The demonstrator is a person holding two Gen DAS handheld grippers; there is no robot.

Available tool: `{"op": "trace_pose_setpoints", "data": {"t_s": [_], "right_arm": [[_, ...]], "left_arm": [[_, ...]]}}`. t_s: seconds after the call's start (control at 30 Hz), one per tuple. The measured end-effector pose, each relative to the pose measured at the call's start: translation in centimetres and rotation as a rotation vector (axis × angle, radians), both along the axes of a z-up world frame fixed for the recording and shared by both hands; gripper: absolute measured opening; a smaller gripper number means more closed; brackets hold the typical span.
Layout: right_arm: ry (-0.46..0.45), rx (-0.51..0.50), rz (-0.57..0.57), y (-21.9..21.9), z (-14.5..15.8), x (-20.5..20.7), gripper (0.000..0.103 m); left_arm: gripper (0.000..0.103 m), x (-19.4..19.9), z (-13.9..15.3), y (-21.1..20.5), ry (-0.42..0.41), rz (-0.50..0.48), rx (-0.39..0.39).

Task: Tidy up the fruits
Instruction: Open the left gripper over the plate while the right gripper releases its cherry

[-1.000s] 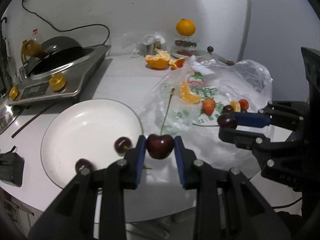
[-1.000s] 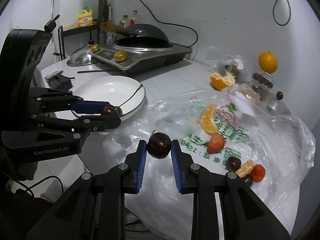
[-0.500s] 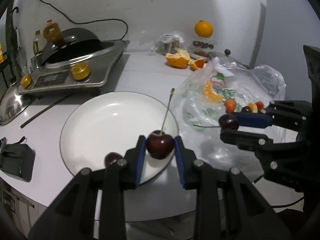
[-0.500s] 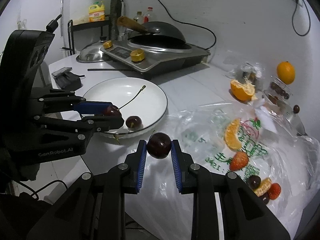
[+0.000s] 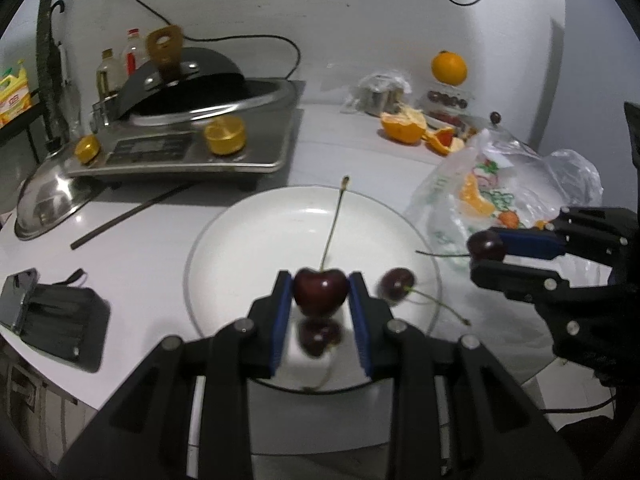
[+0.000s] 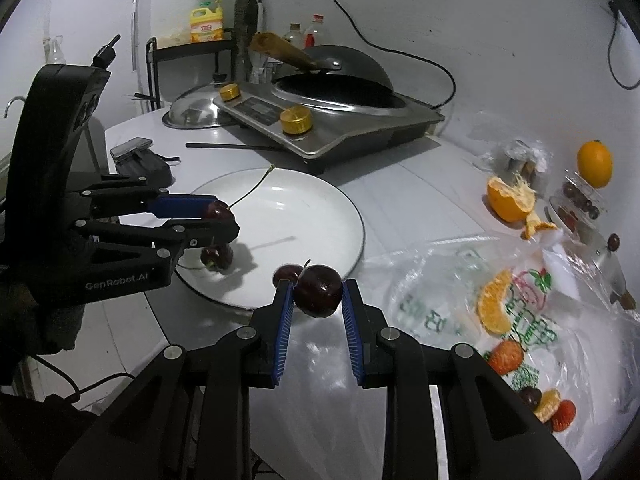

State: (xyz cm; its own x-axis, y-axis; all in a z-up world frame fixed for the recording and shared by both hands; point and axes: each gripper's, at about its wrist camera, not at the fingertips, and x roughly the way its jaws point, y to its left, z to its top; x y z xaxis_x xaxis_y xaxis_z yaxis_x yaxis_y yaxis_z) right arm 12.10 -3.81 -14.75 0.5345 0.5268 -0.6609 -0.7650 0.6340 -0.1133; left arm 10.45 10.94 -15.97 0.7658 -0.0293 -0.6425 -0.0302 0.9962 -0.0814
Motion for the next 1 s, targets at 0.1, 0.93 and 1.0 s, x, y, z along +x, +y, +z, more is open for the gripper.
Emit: {"op": "trace_pose_setpoints", "data": {"t_s": [0.1, 0.93, 1.0], "right_arm": [[0.003, 0.000, 0.016, 0.9, -0.1, 0.0, 0.027], [0.110, -0.034, 0.073, 6.0, -2.8, 0.4, 0.027], [0.121, -0.037, 0.069, 6.1, -3.1, 0.5, 0.027]], "left_arm": [[0.029, -0.2, 0.0, 1.2, -0.001, 0.024, 0.002], [0.031, 0.2, -2.5, 3.4, 0.062, 0.025, -0.033], [0.031, 0.2, -2.5, 3.4, 0.062, 0.024, -0.037]]}}
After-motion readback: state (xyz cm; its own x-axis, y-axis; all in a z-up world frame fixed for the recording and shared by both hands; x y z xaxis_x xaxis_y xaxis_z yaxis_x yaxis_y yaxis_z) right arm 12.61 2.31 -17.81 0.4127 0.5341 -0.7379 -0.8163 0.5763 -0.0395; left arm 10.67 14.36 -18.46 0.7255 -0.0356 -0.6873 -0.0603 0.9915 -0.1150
